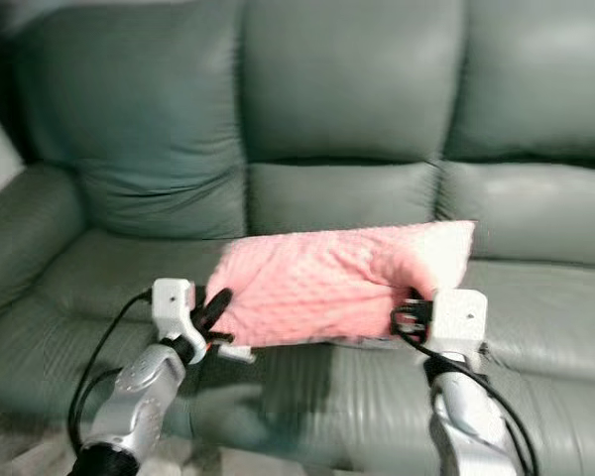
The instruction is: Move the pillow to the sofa
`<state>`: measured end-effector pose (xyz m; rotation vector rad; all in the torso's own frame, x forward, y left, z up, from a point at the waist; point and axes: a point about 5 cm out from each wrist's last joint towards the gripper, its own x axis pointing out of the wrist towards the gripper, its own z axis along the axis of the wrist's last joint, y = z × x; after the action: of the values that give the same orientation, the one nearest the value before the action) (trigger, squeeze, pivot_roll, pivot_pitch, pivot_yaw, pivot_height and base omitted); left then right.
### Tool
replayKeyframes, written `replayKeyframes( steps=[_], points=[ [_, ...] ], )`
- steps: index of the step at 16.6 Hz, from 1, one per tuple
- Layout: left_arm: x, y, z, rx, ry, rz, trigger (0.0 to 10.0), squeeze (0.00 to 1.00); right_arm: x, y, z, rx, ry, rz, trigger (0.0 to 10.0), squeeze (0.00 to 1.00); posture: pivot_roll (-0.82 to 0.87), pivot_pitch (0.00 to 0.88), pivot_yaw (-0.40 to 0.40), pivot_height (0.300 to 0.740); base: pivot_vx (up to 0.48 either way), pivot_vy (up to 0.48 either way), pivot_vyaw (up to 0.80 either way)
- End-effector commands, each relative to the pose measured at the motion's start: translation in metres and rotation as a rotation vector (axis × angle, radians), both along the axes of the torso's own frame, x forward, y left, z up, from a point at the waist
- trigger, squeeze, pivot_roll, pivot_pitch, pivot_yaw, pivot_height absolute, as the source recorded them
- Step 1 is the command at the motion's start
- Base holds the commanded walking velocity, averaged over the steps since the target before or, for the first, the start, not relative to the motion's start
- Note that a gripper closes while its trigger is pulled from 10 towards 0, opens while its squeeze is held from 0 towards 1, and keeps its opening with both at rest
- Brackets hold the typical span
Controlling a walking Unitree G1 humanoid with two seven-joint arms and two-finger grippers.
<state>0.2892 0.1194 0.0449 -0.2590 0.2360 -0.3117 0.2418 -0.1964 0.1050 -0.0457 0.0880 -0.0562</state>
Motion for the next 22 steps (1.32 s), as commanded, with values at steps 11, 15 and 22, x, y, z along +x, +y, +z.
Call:
replayKeyframes(
  steps=[11,15,22],
  points=[
    [0.001,0.007,-0.016,0.106,0.051,-0.077,10.0,0.00,-0.005,-0.012,-0.020,-0.017,0.061,-0.119,10.0,0.00,-0.22,0.140,0.117,0.740,0.000,0.000,0.00],
    [-0.001,-0.005,-0.026,0.127,0.059,-0.108,10.0,0.00,0.004,-0.034,-0.030,0.023,0.101,-0.191,10.0,0.00,-0.21,0.206,0.133,0.740,0.000,0.000,0.00],
    [0.041,-0.012,0.009,0.057,-0.048,-0.014,10.0,0.00,0.030,-0.038,-0.011,-0.037,0.010,-0.197,10.0,0.00,-0.24,0.313,0.119,0.740,0.000,0.000,0.00]
  ],
)
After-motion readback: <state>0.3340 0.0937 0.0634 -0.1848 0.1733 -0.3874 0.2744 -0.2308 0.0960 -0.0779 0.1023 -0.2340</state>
